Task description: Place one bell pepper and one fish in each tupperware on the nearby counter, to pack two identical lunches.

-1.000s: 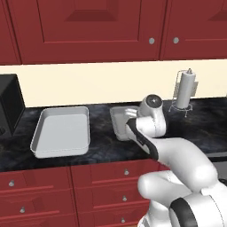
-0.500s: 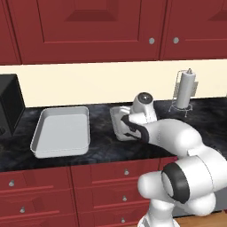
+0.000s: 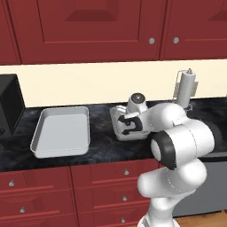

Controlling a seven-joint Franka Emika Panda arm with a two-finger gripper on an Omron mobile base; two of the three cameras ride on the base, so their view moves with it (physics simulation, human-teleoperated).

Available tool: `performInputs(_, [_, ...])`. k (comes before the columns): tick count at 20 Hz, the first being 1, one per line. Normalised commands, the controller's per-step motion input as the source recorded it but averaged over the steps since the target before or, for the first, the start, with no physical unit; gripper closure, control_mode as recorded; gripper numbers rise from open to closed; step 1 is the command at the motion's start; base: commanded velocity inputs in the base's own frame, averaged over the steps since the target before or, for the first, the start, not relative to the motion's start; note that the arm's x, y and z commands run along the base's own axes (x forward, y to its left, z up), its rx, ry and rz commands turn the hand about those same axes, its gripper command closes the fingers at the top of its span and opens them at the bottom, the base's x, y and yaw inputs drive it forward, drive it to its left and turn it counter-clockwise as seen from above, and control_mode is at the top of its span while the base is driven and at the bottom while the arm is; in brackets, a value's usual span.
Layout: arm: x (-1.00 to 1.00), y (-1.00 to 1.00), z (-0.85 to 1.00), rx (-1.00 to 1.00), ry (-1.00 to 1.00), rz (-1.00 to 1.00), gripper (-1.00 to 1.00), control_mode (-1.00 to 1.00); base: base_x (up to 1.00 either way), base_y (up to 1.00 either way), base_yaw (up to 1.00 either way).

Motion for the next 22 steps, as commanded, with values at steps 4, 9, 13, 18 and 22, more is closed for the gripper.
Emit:
performInputs(4, [0.43, 0.0, -0.3, 0.01, 0.02, -0.05, 1.0, -1.0, 0.0, 0.0, 0.0])
performInputs(9, [0.55, 0.02, -0.16, 0.02, 0.03, -0.06, 1.0, -1.0, 0.0, 0.0, 0.0])
performInputs(13, [0.38, 0.09, -0.23, 0.01, 0.04, -0.04, -1.0, -1.0, 0.0, 0.0, 0.0])
performInputs(18, [0.29, 0.06, -0.09, 0.01, 0.01, -0.03, -1.0, -1.0, 0.0, 0.0, 0.0])
performInputs(22, [0.05, 0.0, 0.01, 0.0, 0.0, -0.03, -1.0, -1.0, 0.0, 0.0, 0.0])
